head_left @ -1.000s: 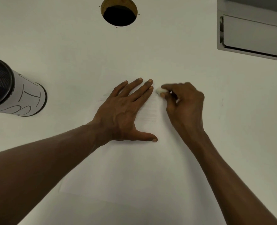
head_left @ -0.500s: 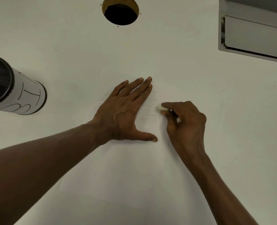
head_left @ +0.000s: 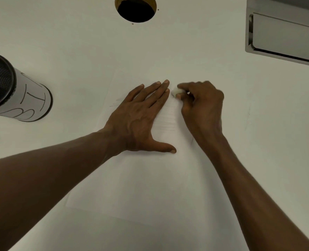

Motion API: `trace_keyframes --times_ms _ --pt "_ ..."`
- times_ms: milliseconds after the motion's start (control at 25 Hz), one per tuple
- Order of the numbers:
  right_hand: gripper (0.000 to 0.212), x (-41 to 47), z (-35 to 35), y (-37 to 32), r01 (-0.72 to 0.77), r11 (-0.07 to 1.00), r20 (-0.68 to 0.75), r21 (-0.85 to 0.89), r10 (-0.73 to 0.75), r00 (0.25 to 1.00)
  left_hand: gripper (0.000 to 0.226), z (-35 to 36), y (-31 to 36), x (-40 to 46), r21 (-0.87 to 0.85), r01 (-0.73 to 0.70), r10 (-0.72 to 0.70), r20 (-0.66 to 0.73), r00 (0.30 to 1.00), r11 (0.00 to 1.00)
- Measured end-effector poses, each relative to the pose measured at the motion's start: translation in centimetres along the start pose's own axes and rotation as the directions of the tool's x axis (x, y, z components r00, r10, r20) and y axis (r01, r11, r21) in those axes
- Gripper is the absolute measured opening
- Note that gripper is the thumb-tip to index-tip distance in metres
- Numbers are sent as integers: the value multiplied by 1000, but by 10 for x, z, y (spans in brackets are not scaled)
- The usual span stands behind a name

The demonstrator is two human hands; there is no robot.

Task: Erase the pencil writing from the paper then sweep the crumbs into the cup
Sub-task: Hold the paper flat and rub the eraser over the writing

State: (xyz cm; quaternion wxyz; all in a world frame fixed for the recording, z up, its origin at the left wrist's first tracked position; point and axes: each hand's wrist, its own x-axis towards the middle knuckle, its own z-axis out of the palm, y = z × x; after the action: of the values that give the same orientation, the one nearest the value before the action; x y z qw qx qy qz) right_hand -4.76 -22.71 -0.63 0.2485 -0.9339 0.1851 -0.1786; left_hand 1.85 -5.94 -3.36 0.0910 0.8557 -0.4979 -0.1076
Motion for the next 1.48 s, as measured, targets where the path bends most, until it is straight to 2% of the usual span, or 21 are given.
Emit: trace_keyframes --times_ms 120,200,400,560,680,760,920,1000,1080,1200,1280,1360,1480 --pt "12 -22 -4 -4 -26 999 25 -40 27 999 139 0 0 0 -5 -5 5 5 1000 1000" --pt "11 -50 -14 -14 -37 999 71 -8 38 997 139 -1 -1 0 -10 -1 1 10 1000 1000" --pt "14 -3 -5 -14 -123 992 55 -10 123 991 139 0 0 1 -10 -4 4 11 1000 1000" --pt "7 -48 -21 -26 -150 989 87 -4 150 985 139 0 -1 0 -5 2 -2 14 1000 1000" --pt "16 -10 -10 -18 -210 978 29 -10 210 977 138 0 0 0 -3 -5 5 -4 1000 1000" --pt "21 -4 -9 -14 -245 970 56 4 244 968 138 0 0 0 0 -8 8 -3 1000 1000" --pt "15 -46 -27 -24 -247 968 144 38 239 960 139 1 -1 0 1 -2 2 -3 1000 1000" --pt "14 -20 -19 -19 -242 970 98 4 240 966 139 0 0 0 3 -3 3 -6 1000 1000" --pt "15 2 -14 -20 -256 966 115 17 253 961 139 0 0 0 3 -1 1 -4 1000 1000" --pt "12 -35 -22 -22 -190 981 175 -50 196 965 139 1 0 0 -6 2 -2 -9 1000 1000" --pt "9 -55 -30 -28 -208 978 219 -2 203 954 138 0 0 0 -10 5 -6 -12 1000 1000" --pt "12 -28 -19 -22 -220 975 157 -14 220 963 138 0 0 0 -3 2 -2 -6 1000 1000" --pt "14 -10 -13 -19 -209 978 164 -7 207 964 139 1 0 0 6 -2 2 -7 1000 1000"
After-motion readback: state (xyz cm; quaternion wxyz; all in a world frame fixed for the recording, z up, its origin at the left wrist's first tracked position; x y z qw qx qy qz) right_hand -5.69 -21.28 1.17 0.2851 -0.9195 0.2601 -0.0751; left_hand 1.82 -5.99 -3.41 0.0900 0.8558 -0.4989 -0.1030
